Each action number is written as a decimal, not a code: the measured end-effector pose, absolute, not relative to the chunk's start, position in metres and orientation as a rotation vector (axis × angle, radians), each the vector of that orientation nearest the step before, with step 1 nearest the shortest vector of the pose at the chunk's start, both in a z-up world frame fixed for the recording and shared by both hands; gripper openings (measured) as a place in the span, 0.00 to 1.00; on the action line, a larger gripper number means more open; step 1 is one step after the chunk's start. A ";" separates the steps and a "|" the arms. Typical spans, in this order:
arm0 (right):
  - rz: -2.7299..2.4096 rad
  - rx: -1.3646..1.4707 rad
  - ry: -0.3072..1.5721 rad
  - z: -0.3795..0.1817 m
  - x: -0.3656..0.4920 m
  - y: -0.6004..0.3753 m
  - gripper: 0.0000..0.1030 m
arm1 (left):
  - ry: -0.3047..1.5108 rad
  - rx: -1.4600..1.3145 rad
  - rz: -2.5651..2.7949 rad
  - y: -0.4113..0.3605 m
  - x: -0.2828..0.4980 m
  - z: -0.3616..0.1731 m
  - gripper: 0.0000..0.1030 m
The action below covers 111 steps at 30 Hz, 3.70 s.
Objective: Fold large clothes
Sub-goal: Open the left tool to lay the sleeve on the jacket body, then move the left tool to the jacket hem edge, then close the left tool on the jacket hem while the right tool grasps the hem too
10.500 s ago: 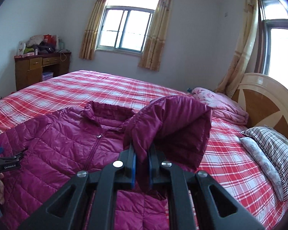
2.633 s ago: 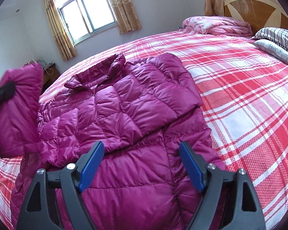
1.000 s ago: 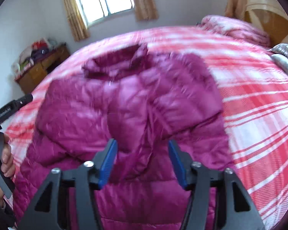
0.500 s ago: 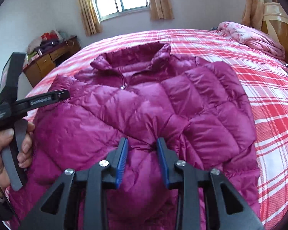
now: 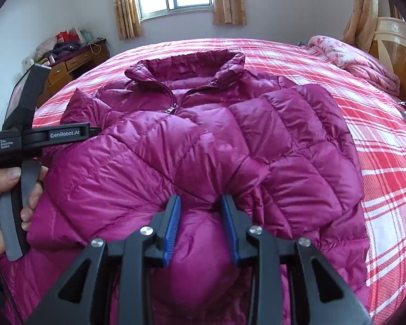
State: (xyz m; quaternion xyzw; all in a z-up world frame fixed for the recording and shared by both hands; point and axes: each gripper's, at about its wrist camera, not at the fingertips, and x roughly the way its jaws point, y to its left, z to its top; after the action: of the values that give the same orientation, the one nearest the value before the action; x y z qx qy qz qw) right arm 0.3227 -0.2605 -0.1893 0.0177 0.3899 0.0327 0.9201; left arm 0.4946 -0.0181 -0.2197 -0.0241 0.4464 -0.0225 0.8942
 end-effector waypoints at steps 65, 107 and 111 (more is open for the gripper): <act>0.082 0.080 0.827 -0.186 0.354 -0.254 0.44 | 0.710 0.011 -0.040 -0.025 0.466 -0.138 0.99; 0.049 -0.088 0.908 -0.135 0.527 -0.317 0.14 | 0.828 0.163 -0.226 -0.089 0.613 -0.149 0.09; 0.040 -0.060 0.925 -0.147 0.521 -0.327 0.13 | 0.830 0.198 -0.231 -0.089 0.596 -0.155 0.09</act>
State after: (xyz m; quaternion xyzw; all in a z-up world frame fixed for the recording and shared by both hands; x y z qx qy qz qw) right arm 0.5210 -0.3268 -0.1472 -0.0287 0.4463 0.0191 0.8942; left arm 0.5965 -0.0891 -0.1547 0.0959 0.4016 -0.1120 0.9039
